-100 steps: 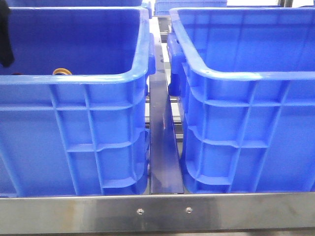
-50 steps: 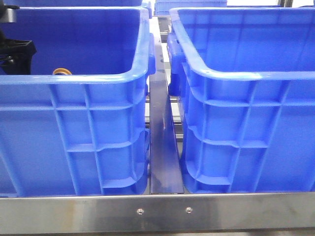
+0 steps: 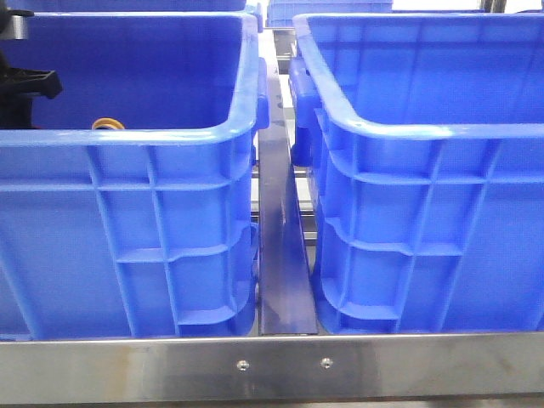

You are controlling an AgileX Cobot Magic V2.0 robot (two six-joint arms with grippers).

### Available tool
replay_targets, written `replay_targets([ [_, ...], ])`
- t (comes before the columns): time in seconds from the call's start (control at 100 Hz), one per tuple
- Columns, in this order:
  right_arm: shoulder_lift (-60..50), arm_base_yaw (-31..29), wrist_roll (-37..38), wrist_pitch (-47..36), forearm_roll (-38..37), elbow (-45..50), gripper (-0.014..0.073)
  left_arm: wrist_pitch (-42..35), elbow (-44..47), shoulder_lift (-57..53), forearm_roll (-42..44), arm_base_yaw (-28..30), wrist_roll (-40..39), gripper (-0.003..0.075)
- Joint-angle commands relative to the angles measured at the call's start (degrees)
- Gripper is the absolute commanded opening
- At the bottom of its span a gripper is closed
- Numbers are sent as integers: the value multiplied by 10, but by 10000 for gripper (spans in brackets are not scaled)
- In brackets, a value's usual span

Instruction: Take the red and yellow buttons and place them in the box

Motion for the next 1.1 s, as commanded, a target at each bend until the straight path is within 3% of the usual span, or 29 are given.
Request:
replay_targets([
  [0.0, -11, 0, 2, -46, -6, 3, -71, -24, -19, -45, -3, -4, -2, 20],
  [0.15, -11, 0, 2, -46, -6, 3, -71, -27, -9, -86, -17, -4, -2, 20],
  [0.47, -11, 0, 2, -46, -6, 3, -71, -73, 104, -222, -71, -4, 38, 20],
  [0.66, -11, 0, 2, -46, -6, 3, -71, -72, 127, -270, -185, -21, 141, 20],
  [0.85, -11, 0, 2, -46, -6, 3, -71, -63, 127, -278, -354, -78, 283, 20],
  [1.09, -11, 0, 2, -46, -6, 3, -71, -73, 127, -278, -382, -196, 328, 20],
])
